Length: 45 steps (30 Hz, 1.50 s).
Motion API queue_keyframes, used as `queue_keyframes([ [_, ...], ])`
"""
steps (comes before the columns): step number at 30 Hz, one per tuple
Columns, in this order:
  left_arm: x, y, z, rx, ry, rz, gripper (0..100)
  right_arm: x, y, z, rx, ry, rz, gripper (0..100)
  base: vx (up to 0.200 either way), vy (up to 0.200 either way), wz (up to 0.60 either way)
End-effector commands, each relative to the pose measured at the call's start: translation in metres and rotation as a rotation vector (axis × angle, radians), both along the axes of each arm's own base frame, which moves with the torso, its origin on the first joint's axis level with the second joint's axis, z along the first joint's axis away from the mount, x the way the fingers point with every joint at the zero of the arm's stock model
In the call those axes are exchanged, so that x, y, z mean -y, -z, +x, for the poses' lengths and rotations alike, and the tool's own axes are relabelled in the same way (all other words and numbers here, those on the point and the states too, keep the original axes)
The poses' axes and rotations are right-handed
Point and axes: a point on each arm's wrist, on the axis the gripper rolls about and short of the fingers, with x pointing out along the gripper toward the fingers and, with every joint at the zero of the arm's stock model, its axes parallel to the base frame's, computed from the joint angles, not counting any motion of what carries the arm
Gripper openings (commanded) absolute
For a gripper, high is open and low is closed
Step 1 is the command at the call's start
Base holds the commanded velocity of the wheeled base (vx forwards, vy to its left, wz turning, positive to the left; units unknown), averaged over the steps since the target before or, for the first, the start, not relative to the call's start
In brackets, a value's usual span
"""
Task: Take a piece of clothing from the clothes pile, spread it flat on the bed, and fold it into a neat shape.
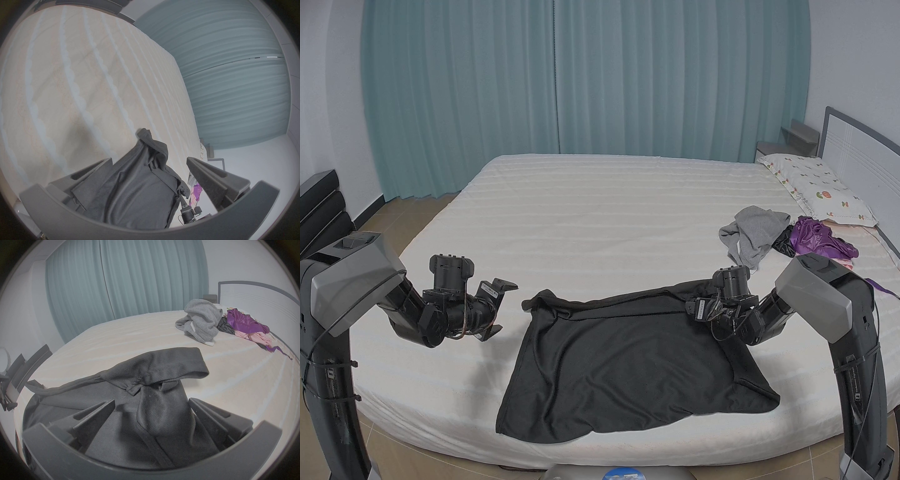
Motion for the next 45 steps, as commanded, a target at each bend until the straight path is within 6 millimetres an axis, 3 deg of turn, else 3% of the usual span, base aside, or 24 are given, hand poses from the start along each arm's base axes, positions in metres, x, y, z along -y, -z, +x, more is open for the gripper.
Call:
queue_keyframes([
  [1,-0.003,0.001,-0.002,-0.006,-0.005,0.004,100,-0.001,0.005,0.003,-0.001,-0.004,-0.008,100,0.0,0.0,0.0],
  [3,-0.003,0.002,-0.002,-0.007,-0.004,0.005,100,-0.001,0.005,0.004,0.001,-0.007,-0.012,100,0.0,0.0,0.0],
  [4,-0.003,0.002,-0.002,-0.008,-0.004,0.005,100,-0.001,0.005,0.004,-0.005,-0.007,-0.014,0,0.0,0.0,0.0],
  [17,-0.003,0.004,-0.002,-0.012,-0.006,0.012,100,0.005,-0.002,0.004,-0.033,0.009,-0.04,0,0.0,0.0,0.0],
  [25,-0.003,0.005,-0.002,-0.012,-0.008,0.015,100,0.032,-0.025,0.012,0.019,0.071,-0.01,0,0.0,0.0,0.0],
  [33,-0.002,0.005,-0.002,-0.012,-0.005,0.016,100,0.063,-0.009,0.013,-0.01,0.078,0.057,0,0.0,0.0,0.0],
  [34,-0.002,0.005,-0.003,-0.013,-0.005,0.016,100,0.064,-0.008,0.013,-0.01,0.083,0.059,100,0.0,0.0,0.0],
  [40,-0.002,0.005,-0.003,-0.014,-0.006,0.015,100,0.072,-0.009,0.015,0.027,0.097,0.066,100,0.0,0.0,0.0],
  [45,-0.002,0.004,-0.003,-0.012,-0.006,0.015,100,0.061,-0.033,0.01,0.082,0.058,0.101,100,0.0,0.0,0.0],
])
